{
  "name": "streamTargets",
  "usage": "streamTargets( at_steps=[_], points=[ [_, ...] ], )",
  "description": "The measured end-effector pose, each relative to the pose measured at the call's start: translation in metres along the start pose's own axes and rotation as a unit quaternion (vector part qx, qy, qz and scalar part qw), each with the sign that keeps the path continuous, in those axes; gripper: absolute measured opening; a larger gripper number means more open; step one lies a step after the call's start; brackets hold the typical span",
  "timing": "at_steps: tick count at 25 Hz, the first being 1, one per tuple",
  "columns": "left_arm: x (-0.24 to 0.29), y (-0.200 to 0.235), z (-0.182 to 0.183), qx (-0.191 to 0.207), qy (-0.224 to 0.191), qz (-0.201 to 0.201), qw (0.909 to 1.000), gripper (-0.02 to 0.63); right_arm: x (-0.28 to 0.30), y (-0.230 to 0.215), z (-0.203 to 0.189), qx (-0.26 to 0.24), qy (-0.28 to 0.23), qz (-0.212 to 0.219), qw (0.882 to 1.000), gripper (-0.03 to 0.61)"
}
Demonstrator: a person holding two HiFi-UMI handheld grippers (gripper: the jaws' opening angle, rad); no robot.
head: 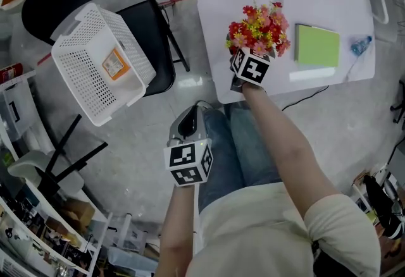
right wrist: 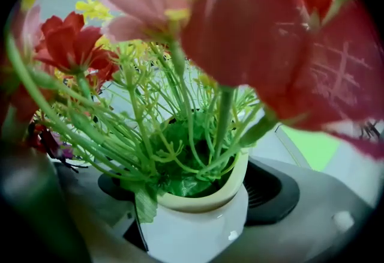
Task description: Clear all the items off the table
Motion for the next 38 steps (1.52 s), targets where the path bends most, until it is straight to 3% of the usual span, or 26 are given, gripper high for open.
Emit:
streamTargets(
  at_steps=[12,26,32,38],
  points=[
    [-0.059,0.005,-0.002,-0.014,-0.041,0.005,0.9990,0.009,-0.095,0.056,0.028,-0.118,-0.047,0.059,0.990,0.526],
    [-0.120,0.043,-0.008,-0.038,-0.090,0.035,0.9946,0.009,-0.197,0.133,0.022,-0.230,-0.063,0.145,0.960,0.526],
    [-0.144,0.066,-0.014,-0.056,-0.104,0.054,0.9916,0.009,-0.228,0.177,0.020,-0.289,-0.065,0.187,0.936,0.526],
    [-0.163,0.093,-0.019,-0.089,-0.120,0.073,0.9861,0.009,-0.255,0.228,0.007,-0.354,-0.060,0.240,0.902,0.526]
  ],
)
Point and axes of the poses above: the fingertips, and each gripper's own axes: x forward along the fingers, y to its left, z out of its top, the point moved 2 cm from there along -x, backward along the fingers, and after that the axes turned 11 degrees about z, right-handed, at the moved point
